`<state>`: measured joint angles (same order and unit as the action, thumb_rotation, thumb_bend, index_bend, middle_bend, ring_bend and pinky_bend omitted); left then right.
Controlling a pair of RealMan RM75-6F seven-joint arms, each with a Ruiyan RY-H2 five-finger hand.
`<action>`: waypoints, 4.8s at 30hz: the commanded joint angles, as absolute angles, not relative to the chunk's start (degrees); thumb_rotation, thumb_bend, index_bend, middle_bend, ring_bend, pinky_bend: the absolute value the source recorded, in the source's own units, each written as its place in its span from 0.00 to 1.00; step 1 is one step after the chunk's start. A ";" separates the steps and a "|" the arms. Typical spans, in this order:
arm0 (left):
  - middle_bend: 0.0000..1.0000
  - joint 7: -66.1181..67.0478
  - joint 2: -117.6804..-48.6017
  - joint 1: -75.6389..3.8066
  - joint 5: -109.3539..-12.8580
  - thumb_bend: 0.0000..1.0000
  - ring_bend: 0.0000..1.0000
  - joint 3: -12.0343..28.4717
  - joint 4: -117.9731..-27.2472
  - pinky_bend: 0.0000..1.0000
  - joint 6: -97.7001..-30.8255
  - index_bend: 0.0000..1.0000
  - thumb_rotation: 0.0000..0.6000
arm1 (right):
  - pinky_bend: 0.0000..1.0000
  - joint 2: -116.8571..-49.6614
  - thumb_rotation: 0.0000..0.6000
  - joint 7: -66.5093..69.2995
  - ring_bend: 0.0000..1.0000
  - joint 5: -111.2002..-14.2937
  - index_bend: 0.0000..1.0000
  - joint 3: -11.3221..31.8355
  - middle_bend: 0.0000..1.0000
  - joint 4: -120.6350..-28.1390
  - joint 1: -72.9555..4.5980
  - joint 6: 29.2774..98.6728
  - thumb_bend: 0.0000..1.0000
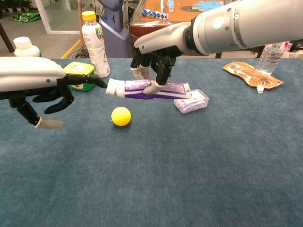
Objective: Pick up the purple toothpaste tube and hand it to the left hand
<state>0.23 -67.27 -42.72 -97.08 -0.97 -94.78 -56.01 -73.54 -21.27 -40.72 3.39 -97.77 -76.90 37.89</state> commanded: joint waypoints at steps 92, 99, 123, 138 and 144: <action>0.00 -37.00 -80.55 -35.64 -93.15 0.01 0.00 6.69 -88.56 0.09 -75.65 0.00 0.00 | 0.77 -107.84 1.00 19.23 0.81 -67.62 0.97 21.39 0.86 -80.20 -60.23 45.16 0.88; 0.00 -38.40 -80.84 -35.66 -92.93 0.01 0.00 6.89 -88.76 0.09 -75.90 0.00 0.00 | 0.77 -108.51 1.00 19.90 0.81 -68.37 0.97 21.73 0.87 -79.83 -59.99 45.87 0.89; 0.00 -33.48 -73.52 -33.85 -91.44 0.01 0.00 5.95 -89.78 0.09 -74.58 0.00 0.00 | 0.61 -91.14 1.00 1.38 0.69 -68.65 0.89 10.85 0.75 -84.15 -61.27 33.63 0.77; 0.00 -30.10 -71.87 -32.09 -91.58 0.01 0.00 4.55 -90.81 0.09 -74.47 0.00 0.00 | 0.29 -90.10 1.00 -11.16 0.26 -63.86 0.23 6.27 0.31 -84.72 -60.55 37.37 0.32; 0.00 -27.69 -70.81 -31.94 -91.22 0.01 0.00 4.66 -90.60 0.09 -73.90 0.00 0.00 | 0.28 -84.85 1.00 -12.82 0.24 -64.86 0.19 6.83 0.27 -89.85 -57.95 43.04 0.31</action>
<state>-28.58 -71.13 -32.01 -91.41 4.57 -90.79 -74.04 -86.79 -12.08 -64.38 6.58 -87.99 -59.16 40.95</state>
